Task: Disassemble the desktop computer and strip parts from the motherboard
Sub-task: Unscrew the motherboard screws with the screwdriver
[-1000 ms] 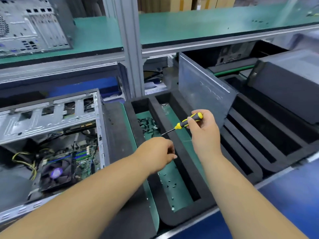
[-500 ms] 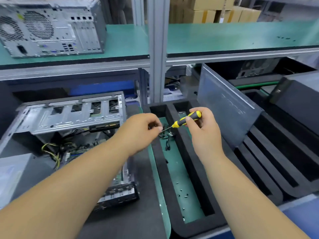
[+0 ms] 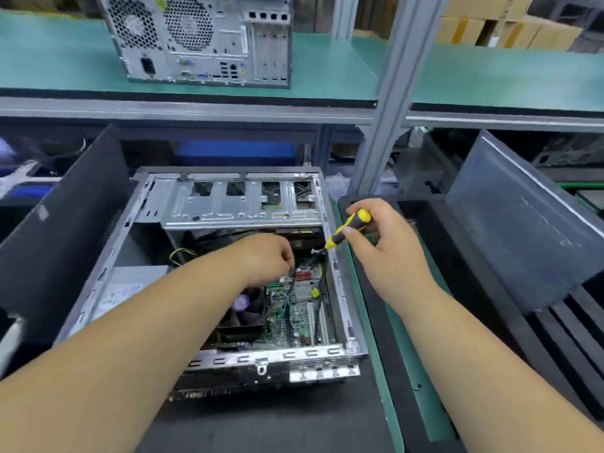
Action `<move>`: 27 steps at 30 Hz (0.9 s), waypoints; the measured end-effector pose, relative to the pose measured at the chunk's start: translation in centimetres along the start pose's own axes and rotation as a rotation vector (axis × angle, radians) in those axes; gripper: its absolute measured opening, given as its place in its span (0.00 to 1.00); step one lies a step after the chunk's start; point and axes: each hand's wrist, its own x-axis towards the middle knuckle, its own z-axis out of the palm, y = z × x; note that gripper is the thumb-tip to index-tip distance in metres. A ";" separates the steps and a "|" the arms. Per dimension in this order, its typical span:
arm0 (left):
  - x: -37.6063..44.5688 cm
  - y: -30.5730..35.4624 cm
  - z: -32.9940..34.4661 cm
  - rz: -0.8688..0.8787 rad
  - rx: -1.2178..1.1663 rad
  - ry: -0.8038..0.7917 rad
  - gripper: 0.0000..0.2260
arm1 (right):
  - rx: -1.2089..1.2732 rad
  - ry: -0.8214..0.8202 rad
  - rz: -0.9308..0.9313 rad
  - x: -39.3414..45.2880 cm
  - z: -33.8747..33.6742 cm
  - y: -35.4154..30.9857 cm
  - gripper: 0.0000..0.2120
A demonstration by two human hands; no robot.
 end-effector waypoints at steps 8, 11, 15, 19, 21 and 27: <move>4.2 0.1 1.8 0.180 0.314 -0.270 0.15 | -0.700 -0.229 -0.198 2.3 3.6 -0.9 0.09; 5.3 -0.4 2.8 0.235 0.289 -0.311 0.16 | -0.747 -0.259 -0.168 2.4 4.5 -0.6 0.10; 6.0 -1.5 3.7 0.235 0.235 -0.253 0.17 | -0.762 -0.271 -0.159 2.2 5.3 -0.2 0.10; 6.5 -2.2 3.7 0.253 0.191 -0.228 0.18 | -0.809 -0.283 -0.159 2.1 5.9 0.2 0.11; 6.5 -2.3 3.7 0.270 0.213 -0.238 0.20 | -0.815 -0.284 -0.151 2.2 6.1 0.3 0.10; 6.5 -2.1 3.9 0.286 0.318 -0.295 0.22 | -0.809 -0.295 -0.120 2.2 6.1 0.4 0.10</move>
